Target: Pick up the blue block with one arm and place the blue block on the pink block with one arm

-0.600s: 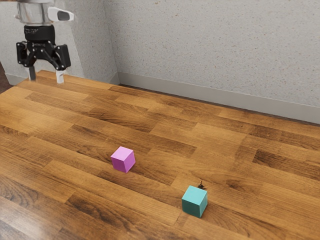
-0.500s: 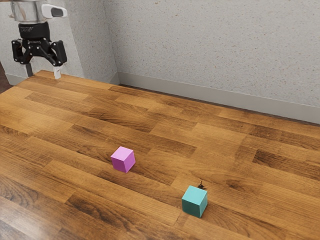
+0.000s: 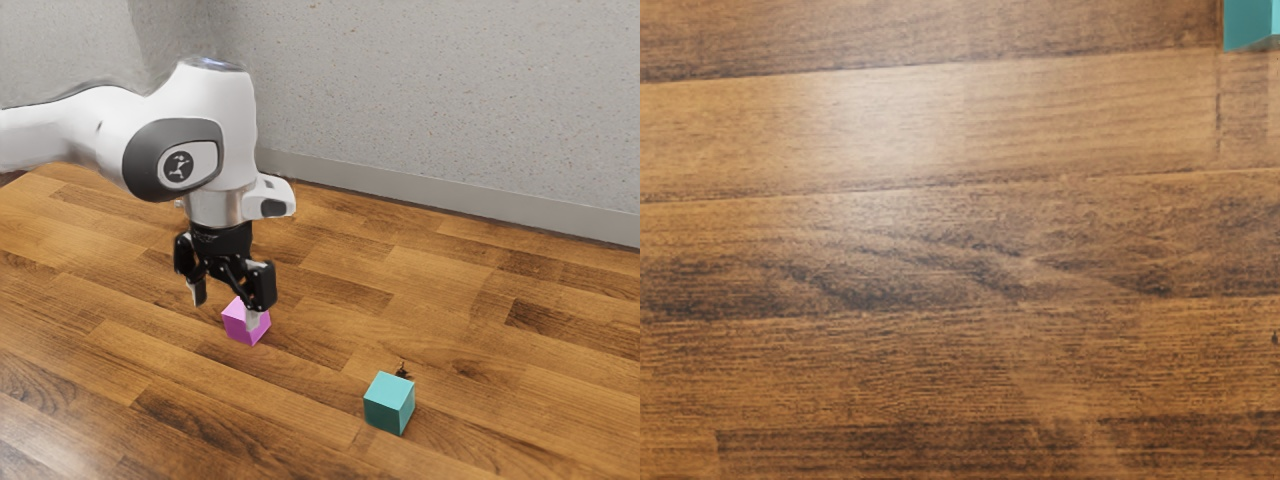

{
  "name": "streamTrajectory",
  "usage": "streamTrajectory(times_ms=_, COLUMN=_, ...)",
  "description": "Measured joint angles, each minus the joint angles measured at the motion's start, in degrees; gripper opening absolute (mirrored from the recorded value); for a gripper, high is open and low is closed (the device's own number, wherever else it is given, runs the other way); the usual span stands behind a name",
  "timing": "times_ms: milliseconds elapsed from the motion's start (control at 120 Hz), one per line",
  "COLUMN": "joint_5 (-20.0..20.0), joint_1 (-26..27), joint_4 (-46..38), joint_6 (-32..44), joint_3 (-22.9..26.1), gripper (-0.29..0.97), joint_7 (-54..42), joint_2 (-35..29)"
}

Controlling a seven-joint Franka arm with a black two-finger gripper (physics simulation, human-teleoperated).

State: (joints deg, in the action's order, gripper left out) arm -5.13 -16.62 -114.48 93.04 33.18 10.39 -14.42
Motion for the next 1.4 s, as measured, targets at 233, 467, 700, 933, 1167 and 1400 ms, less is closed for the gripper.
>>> streamTrajectory(times_ms=233, joint_5=-7.2, joint_1=-0.6, joint_4=-15.3, joint_6=21.9, joint_3=3.3, gripper=0.68, joint_7=3.0, joint_2=0.0)
streamTrajectory(times_ms=467, joint_5=-11.1, joint_1=-1.9, joint_4=-14.9, joint_6=39.6, joint_3=6.6, gripper=0.68, joint_7=5.8, joint_2=12.3)
streamTrajectory(times_ms=700, joint_5=-12.1, joint_1=-1.2, joint_4=-14.3, joint_6=48.1, joint_3=15.2, gripper=0.68, joint_7=10.9, joint_2=13.8)
streamTrajectory(times_ms=933, joint_5=-5.7, joint_1=8.1, joint_4=-14.2, joint_6=48.1, joint_3=15.9, gripper=0.68, joint_7=14.6, joint_2=17.9)
streamTrajectory(times_ms=1167, joint_5=7.0, joint_1=0.1, joint_4=-9.4, joint_6=41.0, joint_3=10.6, gripper=0.68, joint_7=17.6, joint_2=23.2)
streamTrajectory(times_ms=1400, joint_5=10.8, joint_1=1.5, joint_4=-6.3, joint_6=37.7, joint_3=10.5, gripper=0.68, joint_7=19.6, joint_2=26.8)
